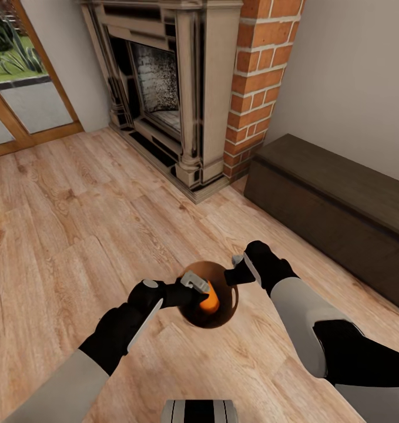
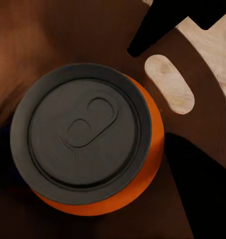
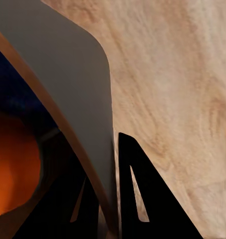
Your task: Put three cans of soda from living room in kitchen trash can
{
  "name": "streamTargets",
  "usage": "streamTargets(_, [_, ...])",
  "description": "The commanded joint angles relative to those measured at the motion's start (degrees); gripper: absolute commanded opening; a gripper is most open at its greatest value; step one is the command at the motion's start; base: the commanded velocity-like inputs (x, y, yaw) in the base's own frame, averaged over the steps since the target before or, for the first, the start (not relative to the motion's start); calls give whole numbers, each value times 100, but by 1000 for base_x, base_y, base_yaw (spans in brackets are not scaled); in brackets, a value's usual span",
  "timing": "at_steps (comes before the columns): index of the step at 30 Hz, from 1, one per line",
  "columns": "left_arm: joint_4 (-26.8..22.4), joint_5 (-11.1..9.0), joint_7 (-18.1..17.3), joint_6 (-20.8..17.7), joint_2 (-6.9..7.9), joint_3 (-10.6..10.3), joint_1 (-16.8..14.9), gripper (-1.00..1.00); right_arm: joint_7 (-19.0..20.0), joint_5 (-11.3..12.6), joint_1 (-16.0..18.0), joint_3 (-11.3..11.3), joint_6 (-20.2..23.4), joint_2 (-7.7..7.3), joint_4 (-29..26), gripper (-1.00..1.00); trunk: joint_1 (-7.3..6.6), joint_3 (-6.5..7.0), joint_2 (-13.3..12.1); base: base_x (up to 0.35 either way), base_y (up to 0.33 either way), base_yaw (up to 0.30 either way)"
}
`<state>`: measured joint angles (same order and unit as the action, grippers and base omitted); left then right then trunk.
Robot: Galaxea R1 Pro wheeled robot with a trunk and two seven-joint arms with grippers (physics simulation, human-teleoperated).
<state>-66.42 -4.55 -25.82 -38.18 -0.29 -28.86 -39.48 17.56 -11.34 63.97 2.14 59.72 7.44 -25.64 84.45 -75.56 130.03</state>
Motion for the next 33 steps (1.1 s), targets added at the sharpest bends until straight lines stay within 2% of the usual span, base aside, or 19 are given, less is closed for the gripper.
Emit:
streamTargets(1, [3,16,-1,5,-25,-12,-1,-100,20,264,2,-21,28,2,3,-100,0,0,0,0,0,0])
streamTargets(4, [4,16,4,4,-66,-59,-3,-100,20,264,2,-20,28,-1,5,-100,0,0,0,0,0,0])
streamTargets(5, [5,17,5,6,-69,-69,-1,100,20,264,2,-20,28,-3,6,-100,0,0,0,0,0,0])
streamTargets(19, [-4,21,4,40,-69,-85,-1,100,20,264,2,-17,28,-6,13,-100,0,0,0,0,0,0])
streamTargets(22, [-69,-1,-9,41,-45,-83,1,100,20,264,2,-19,28,-6,14,-100,0,0,0,0,0,0])
streamTargets(25, [-385,-34,-40,37,-6,-65,3,100,20,264,2,-20,28,-15,15,-100,0,0,0,0,0,0])
streamTargets(27, [-717,-61,-117,32,135,-46,57,100,20,264,2,-20,28,-24,19,-100,0,0,0,0,0,0])
streamTargets(28, [-1026,-71,-280,31,343,-27,180,100,20,264,2,-20,28,-28,19,-100,0,0,0,0,0,0])
streamTargets(29, [-1139,-75,-351,31,428,-16,227,100,20,264,2,-20,28,-29,20,-100,0,0,0,0,0,0])
streamTargets(30, [-1364,-77,-485,34,605,47,332,100,20,264,2,-20,28,-30,21,-100,0,0,0,0,0,0])
streamTargets(31, [-1560,-82,-596,36,769,197,440,100,20,264,2,-20,28,-31,23,-100,0,0,0,0,0,0])
streamTargets(33, [-1711,-86,-683,37,897,439,546,100,20,264,2,-20,28,-35,23,-100,0,0,0,0,0,0])
